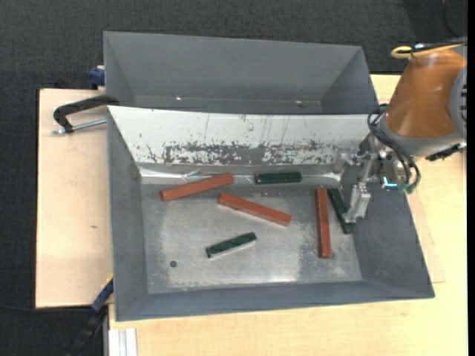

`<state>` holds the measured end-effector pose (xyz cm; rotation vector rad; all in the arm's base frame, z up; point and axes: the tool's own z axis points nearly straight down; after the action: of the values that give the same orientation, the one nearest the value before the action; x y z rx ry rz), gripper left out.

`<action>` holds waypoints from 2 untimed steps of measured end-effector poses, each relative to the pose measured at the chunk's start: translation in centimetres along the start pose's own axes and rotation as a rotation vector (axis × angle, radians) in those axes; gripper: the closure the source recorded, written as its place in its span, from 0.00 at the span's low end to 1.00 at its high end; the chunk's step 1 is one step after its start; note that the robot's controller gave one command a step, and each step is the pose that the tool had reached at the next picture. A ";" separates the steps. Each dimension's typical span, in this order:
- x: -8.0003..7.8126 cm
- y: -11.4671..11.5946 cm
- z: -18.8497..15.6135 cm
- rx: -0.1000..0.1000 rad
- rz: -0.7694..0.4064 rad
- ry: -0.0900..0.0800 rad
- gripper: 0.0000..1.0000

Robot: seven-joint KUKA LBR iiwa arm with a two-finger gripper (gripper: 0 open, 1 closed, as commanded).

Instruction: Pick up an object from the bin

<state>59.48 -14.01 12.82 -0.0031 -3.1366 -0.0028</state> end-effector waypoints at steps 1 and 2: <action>-0.2 0.0 -0.5 0.002 -0.002 -0.008 0.00; -0.6 0.7 2.3 0.005 -0.163 -0.014 0.00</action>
Offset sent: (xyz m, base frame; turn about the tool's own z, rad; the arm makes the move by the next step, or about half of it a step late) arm 0.0047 0.0139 -0.0582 -0.3192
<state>60.10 -13.32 10.56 0.2531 -3.1408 0.0038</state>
